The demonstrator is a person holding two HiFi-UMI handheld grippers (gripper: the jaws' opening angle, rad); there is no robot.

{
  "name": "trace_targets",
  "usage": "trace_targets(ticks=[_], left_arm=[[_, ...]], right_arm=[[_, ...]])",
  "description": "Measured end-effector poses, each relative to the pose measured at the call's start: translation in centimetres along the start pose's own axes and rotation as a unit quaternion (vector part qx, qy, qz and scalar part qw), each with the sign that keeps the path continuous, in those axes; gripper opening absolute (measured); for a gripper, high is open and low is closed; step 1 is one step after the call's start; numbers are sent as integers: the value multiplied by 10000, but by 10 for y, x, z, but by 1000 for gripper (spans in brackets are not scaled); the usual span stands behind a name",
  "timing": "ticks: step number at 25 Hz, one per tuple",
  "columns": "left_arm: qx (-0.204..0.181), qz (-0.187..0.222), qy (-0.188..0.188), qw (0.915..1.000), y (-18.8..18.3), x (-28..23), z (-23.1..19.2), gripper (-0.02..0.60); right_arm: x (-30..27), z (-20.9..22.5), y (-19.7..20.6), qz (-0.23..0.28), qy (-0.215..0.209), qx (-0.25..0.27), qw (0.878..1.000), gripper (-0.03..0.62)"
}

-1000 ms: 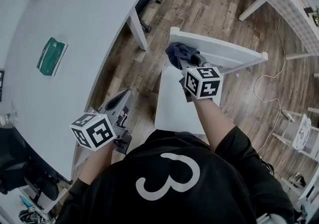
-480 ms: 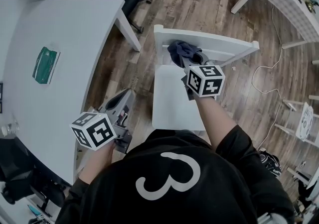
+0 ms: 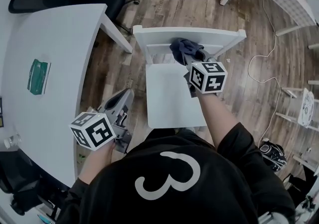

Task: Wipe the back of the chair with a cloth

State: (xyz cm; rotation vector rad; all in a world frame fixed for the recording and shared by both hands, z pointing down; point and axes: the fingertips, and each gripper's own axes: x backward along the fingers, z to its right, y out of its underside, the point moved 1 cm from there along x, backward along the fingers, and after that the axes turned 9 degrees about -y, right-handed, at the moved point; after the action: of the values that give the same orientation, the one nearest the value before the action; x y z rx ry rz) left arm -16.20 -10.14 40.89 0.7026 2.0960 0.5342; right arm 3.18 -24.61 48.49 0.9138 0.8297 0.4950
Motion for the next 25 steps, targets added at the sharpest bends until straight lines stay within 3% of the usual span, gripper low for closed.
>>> trace_targets(ticks=[6, 11, 25], left_arm=[[-105, -139, 107, 9998, 4, -14, 13, 14], [-191, -231, 184, 9994, 7, -23, 23, 14], [-361, -406, 319, 9980, 9, -42, 45, 14]], right_arm=[[19, 28, 1, 21, 259, 8, 9997, 51], [37, 50, -2, -74, 472, 390, 9981, 52], [86, 116, -1, 152, 1035, -234, 9942, 52]])
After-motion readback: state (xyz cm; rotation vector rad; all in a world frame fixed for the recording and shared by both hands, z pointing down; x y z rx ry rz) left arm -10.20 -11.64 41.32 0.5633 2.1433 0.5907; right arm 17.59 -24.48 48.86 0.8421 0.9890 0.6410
